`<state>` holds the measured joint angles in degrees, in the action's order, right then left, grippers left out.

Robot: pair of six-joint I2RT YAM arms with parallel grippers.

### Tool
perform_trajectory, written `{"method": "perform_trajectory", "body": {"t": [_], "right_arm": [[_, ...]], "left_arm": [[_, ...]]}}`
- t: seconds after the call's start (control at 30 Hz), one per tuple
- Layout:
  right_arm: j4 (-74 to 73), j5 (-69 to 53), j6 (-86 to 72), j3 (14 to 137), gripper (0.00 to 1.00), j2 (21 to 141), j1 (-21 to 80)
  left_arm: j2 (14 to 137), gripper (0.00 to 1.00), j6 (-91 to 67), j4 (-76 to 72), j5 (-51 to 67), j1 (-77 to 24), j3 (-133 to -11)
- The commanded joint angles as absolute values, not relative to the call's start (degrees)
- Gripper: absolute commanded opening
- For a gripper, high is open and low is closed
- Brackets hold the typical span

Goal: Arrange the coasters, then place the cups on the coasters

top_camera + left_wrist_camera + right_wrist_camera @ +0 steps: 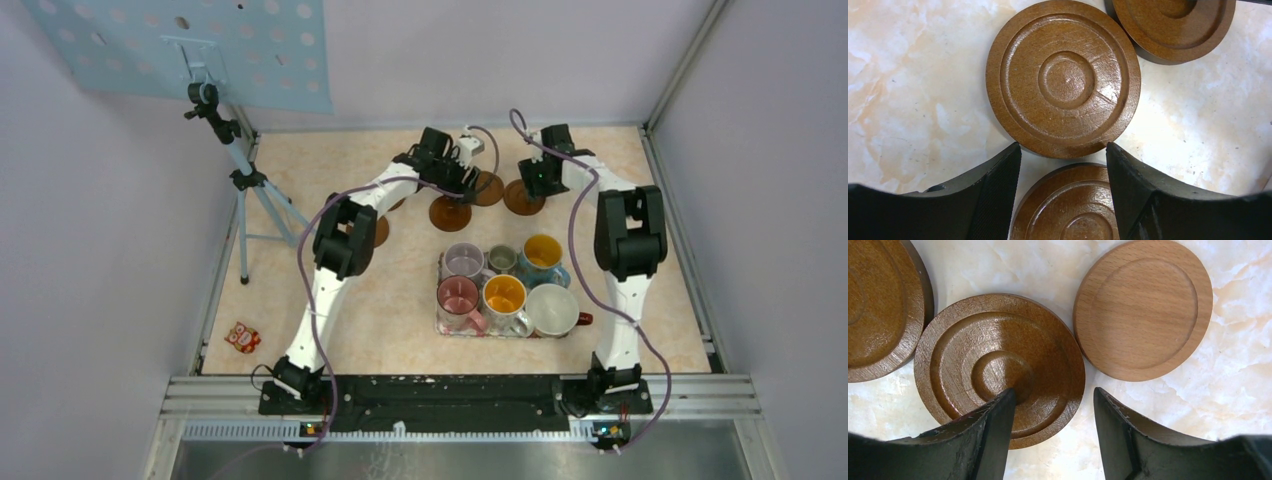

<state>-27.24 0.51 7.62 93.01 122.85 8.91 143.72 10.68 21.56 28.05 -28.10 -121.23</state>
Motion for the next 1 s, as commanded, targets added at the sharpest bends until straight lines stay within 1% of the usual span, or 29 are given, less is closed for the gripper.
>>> {"method": "perform_trajectory", "body": {"t": [0.0, 0.27, 0.57, 0.77, 0.97], "right_arm": [[-33.94, 4.21, 7.39, 91.98, 0.58, 124.95, 6.09], [-35.12, 4.89, 8.17, 90.37, 0.56, 124.20, 1.28], [-34.36, 6.22, 9.93, 87.65, 0.55, 122.56, -5.01], [-33.83, 6.85, 9.94, 88.74, 0.54, 123.22, -7.09], [-33.89, 5.12, 10.16, 89.95, 0.54, 123.27, -8.08]], "left_arm": [[145.67, 0.68, 10.03, 29.84, 31.43, -30.48, -120.15], [145.31, 0.67, 12.19, 30.45, 31.62, -32.51, -120.22], [145.14, 0.67, 12.91, 30.47, 33.13, -33.32, -120.85], [141.80, 0.70, 9.78, 26.43, 32.60, -32.62, -121.09], [139.44, 0.75, 7.05, 20.47, 28.09, -32.26, -121.22]]}}
